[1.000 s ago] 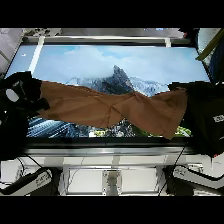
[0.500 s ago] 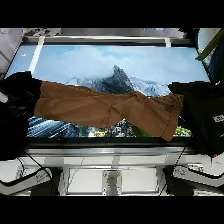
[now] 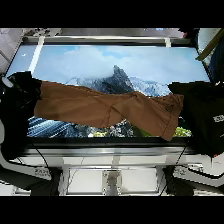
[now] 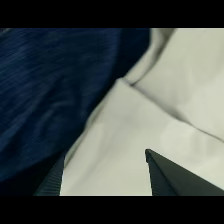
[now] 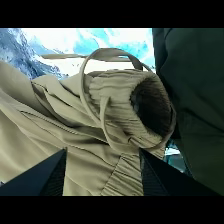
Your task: Fold the clothes and pants, and hang the long-sleeved shirts on hangers.
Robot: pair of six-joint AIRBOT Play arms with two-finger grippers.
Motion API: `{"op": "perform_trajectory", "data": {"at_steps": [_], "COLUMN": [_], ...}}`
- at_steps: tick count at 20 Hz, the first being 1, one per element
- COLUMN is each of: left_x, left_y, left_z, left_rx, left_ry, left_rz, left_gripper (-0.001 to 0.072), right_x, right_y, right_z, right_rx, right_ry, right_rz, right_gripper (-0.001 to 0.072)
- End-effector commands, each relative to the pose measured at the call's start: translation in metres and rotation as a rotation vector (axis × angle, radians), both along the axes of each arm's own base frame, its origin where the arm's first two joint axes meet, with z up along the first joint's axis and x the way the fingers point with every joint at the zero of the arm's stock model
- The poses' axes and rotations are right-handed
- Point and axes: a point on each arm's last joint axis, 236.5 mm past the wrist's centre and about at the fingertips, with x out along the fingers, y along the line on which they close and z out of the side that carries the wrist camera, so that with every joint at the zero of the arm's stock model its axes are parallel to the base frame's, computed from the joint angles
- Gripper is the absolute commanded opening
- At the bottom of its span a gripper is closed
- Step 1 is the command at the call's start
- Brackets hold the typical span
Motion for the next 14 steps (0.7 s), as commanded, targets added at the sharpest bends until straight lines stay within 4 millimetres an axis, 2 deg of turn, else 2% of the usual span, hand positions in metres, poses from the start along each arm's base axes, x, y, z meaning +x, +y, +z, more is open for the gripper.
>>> {"op": "perform_trajectory", "data": {"at_steps": [1, 4, 9, 10, 11, 12, 13, 14], "left_x": [0.007, -0.004, 0.005, 0.008, 0.013, 0.018, 0.022, 0.025], "left_y": [-0.006, 0.003, -0.009, -0.011, -0.012, -0.011, -0.011, -0.010], "left_z": [-0.011, -0.019, -0.028, -0.030, -0.030, -0.028, -0.026, -0.020], "left_rx": [0.009, 0.079, 0.086, 0.089, 0.096, 0.105, 0.111, 0.116], "left_ry": [0.070, 0.141, 0.135, 0.126, 0.110, 0.088, 0.075, 0.065], "left_rz": [-0.075, -0.118, -0.149, -0.154, -0.159, -0.160, -0.160, -0.160], "left_gripper": [0.0592, 0.0592, 0.0577, 0.0548, 0.0399, 0.0114, 0.0005, 0.0008], "right_x": [0.000, 0.000, 0.004, 0.004, 0.004, 0.004, 0.004, 0.003], "right_y": [0.000, 0.000, -0.003, -0.004, -0.004, -0.003, -0.004, -0.004], "right_z": [0.000, -0.001, 0.000, 0.000, 0.000, 0.000, 0.000, 0.000], "right_rx": [-0.001, -0.001, -0.010, -0.011, -0.011, -0.011, -0.011, -0.012], "right_ry": [0.000, 0.001, -0.014, -0.015, -0.015, -0.014, -0.014, -0.011], "right_rz": [0.000, 0.000, -0.010, -0.011, -0.010, -0.010, -0.010, -0.009], "right_gripper": [0.0490, 0.0490, 0.0489, 0.0490, 0.0489, 0.0489, 0.0489, 0.0488]}}
